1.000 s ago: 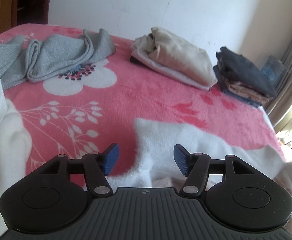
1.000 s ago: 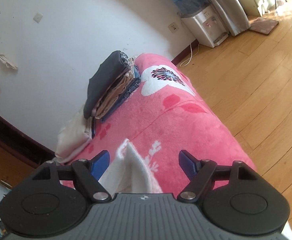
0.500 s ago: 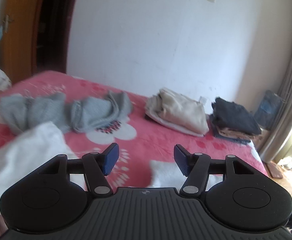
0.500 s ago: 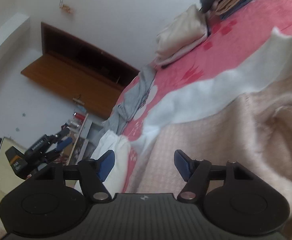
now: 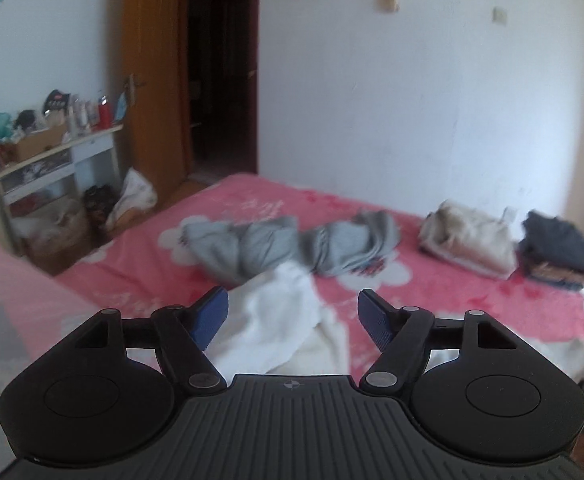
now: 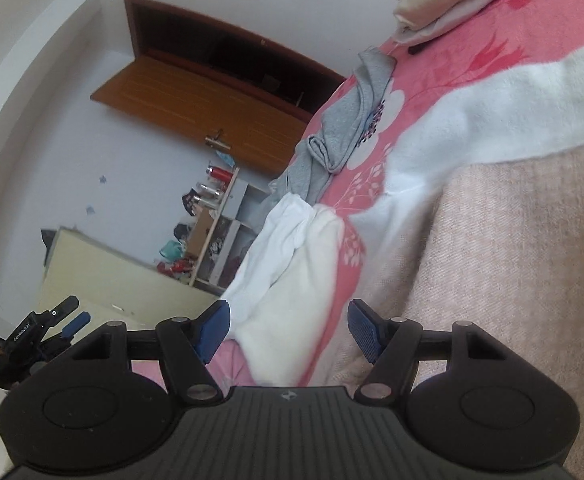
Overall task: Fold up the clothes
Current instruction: 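Smooth the spread cardigan flat with both tools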
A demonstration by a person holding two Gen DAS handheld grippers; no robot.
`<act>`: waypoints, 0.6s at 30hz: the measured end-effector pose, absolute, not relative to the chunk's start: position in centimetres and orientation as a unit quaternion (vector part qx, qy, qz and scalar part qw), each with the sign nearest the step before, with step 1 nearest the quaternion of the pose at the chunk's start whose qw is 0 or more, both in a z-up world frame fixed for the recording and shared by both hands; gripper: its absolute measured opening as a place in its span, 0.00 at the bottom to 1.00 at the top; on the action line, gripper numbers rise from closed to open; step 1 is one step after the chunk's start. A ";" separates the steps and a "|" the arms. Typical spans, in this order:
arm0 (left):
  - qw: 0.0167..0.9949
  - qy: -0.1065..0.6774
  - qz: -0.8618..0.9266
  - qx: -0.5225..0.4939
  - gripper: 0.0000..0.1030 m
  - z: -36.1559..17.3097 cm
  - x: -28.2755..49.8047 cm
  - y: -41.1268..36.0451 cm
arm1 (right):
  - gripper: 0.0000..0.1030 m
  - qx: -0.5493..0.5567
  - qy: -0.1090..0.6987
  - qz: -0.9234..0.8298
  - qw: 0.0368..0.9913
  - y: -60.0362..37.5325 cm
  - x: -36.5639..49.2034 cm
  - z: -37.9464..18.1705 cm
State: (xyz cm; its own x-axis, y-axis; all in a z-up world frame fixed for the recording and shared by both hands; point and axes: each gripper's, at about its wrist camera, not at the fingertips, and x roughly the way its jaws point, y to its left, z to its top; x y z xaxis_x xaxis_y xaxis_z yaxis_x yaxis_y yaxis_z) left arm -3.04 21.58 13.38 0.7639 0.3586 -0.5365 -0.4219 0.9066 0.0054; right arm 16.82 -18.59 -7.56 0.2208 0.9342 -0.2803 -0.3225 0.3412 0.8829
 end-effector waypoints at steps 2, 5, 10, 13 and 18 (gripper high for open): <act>0.932 0.295 0.207 -0.047 0.70 11.5 -2.9 21.6 | 0.67 0.336 0.423 0.446 0.713 -19.0 16.3 -7.0; 0.919 0.347 0.180 -0.044 0.70 8.0 -1.8 21.0 | 0.67 0.299 0.418 0.418 0.749 -20.4 15.1 -6.2; 0.916 0.395 0.066 -0.026 0.70 2.8 1.2 17.6 | 0.67 0.220 0.403 0.350 0.817 -24.1 11.5 -4.5; 0.919 0.391 -0.037 0.009 0.70 0.2 2.0 13.8 | 0.68 0.212 0.384 0.304 0.846 -27.3 9.3 -3.2; 0.906 0.383 -0.175 0.025 0.70 -3.8 2.6 8.4 | 0.70 0.250 0.370 0.172 0.878 -35.0 5.5 -0.5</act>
